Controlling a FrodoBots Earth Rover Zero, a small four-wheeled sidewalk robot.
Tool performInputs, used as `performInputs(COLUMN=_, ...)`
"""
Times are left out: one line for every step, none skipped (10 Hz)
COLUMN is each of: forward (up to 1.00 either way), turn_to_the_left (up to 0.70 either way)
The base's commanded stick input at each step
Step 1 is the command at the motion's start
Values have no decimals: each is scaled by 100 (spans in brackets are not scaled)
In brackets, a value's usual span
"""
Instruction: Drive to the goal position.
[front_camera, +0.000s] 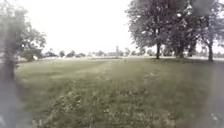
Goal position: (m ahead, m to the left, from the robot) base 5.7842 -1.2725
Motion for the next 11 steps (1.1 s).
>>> performInputs(forward=50, turn_to_the_left=0)
performInputs(forward=50, turn_to_the_left=0)
performInputs(forward=50, turn_to_the_left=0)
performInputs(forward=50, turn_to_the_left=0)
performInputs(forward=50, turn_to_the_left=0)
performInputs(forward=50, turn_to_the_left=0)
performInputs(forward=50, turn_to_the_left=0)
performInputs(forward=50, turn_to_the_left=0)
performInputs(forward=50, turn_to_the_left=0)
performInputs(forward=50, turn_to_the_left=0)
performInputs(forward=50, turn_to_the_left=0)
